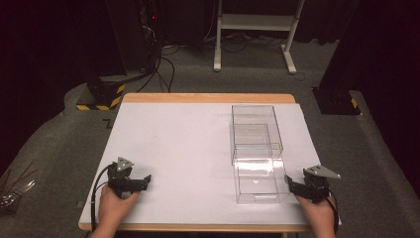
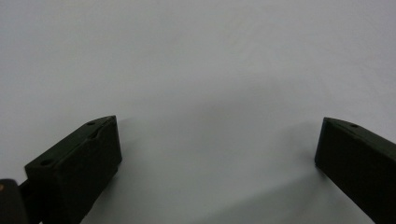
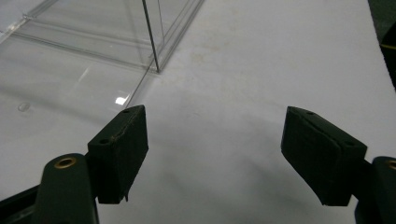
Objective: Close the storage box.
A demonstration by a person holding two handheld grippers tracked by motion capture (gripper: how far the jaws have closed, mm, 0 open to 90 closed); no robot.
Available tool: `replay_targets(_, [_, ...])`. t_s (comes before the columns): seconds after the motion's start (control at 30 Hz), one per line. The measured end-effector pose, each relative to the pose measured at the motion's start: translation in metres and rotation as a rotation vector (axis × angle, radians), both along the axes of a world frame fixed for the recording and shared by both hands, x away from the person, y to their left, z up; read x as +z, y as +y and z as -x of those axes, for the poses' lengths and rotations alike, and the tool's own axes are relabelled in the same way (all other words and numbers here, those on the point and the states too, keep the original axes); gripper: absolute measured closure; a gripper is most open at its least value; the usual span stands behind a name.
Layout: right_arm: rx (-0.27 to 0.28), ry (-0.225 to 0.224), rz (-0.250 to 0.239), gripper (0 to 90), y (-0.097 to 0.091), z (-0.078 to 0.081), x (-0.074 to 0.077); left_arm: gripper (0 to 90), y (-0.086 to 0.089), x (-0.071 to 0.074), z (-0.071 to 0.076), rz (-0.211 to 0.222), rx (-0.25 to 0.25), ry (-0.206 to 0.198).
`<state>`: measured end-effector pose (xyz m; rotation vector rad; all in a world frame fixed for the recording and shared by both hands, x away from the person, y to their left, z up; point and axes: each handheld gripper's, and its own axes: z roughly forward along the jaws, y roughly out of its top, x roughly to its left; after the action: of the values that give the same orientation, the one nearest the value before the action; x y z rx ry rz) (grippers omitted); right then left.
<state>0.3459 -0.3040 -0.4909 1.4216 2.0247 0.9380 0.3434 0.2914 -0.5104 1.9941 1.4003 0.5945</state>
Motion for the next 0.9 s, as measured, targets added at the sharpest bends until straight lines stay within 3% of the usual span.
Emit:
replay_targets(0.5, [0.010, -0.094, -0.034, 23.1, 0.004, 0.009, 0.027, 0.6, -0.001, 0.000, 0.001, 0.001, 0.006, -0.003])
replay_targets(0.9, [0.024, -0.141, -0.068, 23.0, 0.003, 0.013, 0.049, 0.6, -0.001, 0.000, 0.001, -0.001, 0.006, -0.003])
